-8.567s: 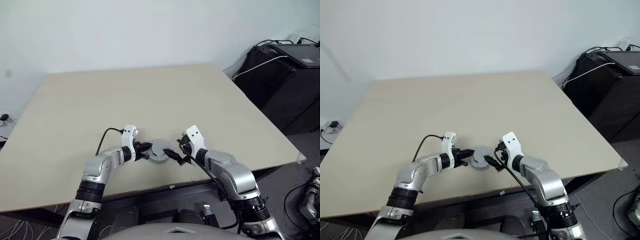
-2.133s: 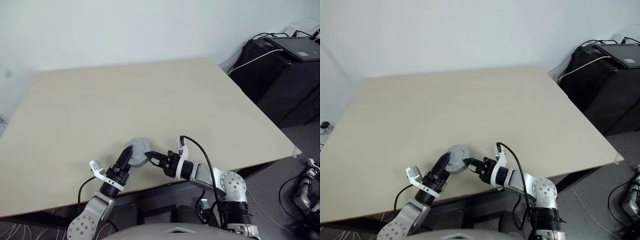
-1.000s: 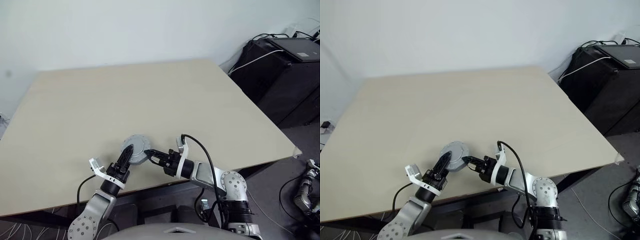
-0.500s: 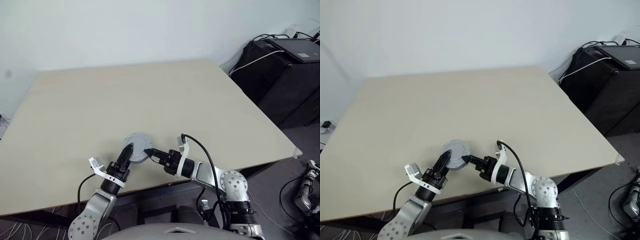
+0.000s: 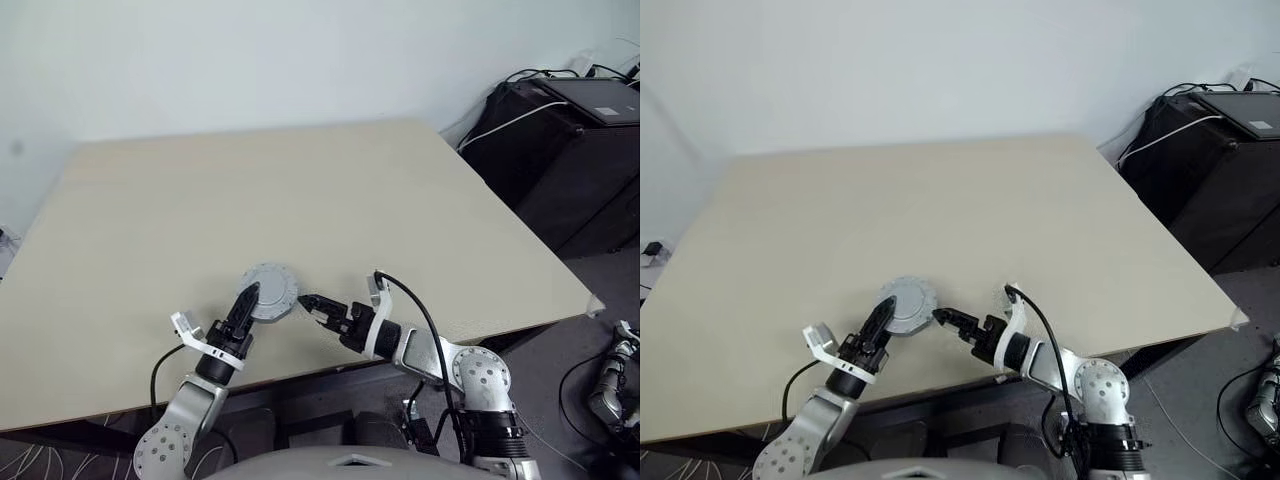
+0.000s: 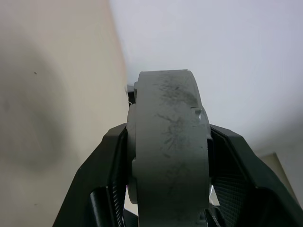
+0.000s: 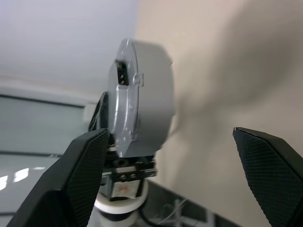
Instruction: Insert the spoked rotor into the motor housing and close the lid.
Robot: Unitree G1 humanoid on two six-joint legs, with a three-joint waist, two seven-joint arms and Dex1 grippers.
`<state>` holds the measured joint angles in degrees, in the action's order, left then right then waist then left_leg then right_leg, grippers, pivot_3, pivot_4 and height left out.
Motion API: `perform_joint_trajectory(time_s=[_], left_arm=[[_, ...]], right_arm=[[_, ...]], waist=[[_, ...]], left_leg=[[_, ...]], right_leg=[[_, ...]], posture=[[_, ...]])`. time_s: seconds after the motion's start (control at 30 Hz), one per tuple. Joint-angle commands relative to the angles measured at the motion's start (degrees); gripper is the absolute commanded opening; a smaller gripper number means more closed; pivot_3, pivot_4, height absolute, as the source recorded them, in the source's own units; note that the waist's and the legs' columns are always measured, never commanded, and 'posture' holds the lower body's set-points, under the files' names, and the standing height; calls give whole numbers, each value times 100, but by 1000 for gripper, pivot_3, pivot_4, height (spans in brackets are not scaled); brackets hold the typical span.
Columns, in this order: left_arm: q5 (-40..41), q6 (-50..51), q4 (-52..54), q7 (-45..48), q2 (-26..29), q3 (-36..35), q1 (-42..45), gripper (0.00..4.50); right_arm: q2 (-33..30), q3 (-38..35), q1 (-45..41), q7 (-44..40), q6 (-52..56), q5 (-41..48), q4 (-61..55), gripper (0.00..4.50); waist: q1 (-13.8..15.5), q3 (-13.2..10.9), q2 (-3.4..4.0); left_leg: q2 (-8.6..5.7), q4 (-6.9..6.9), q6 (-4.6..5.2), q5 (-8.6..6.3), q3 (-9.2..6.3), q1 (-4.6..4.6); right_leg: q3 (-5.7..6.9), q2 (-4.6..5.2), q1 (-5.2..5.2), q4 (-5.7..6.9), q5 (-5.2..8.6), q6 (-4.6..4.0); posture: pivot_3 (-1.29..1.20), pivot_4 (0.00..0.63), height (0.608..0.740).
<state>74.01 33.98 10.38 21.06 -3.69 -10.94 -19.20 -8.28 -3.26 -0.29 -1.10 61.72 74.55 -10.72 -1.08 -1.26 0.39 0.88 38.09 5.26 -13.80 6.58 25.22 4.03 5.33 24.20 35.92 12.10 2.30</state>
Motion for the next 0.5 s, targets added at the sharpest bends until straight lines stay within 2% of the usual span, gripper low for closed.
perform_joint_trajectory(time_s=[0.03, 0.1, 0.27, 0.5], left_arm=[[-47, -192, 119, 108, -98, -89, 216, 2117], [-153, -355, 89, 63, -99, -195, 307, 2117], [-565, -767, -107, -166, 3, -478, 655, 2117], [-915, -1091, -799, -782, 300, -1109, 1675, 2117]], right_arm=[[-338, 314, 87, -449, -672, -1056, -689, 4500], [-701, 827, 240, -892, -1507, -2218, -1030, 4500], [-931, 1564, 611, -1404, -3674, -4394, -1006, 4500], [-1039, 1690, 900, -1900, -5470, -5827, -380, 4500]], waist=[[7, 1, 1], [14, 1, 1], [38, 7, -5], [49, 9, -36]], left_leg=[[0, 1, 0, 0, 1, 0], [-1, 2, 1, 0, 2, 1], [1, 5, -1, 1, 1, -5], [-1, 6, 0, 0, 2, -52]], right_leg=[[0, -1, 0, 0, 0, 0], [0, -2, 1, 0, 1, 2], [1, -8, -5, 2, 9, 15], [3, 4, -56, -1, 11, 30]], posture=[[0, 0, 740], [0, 0, 740], [0, 0, 740], [0, 0, 740]])
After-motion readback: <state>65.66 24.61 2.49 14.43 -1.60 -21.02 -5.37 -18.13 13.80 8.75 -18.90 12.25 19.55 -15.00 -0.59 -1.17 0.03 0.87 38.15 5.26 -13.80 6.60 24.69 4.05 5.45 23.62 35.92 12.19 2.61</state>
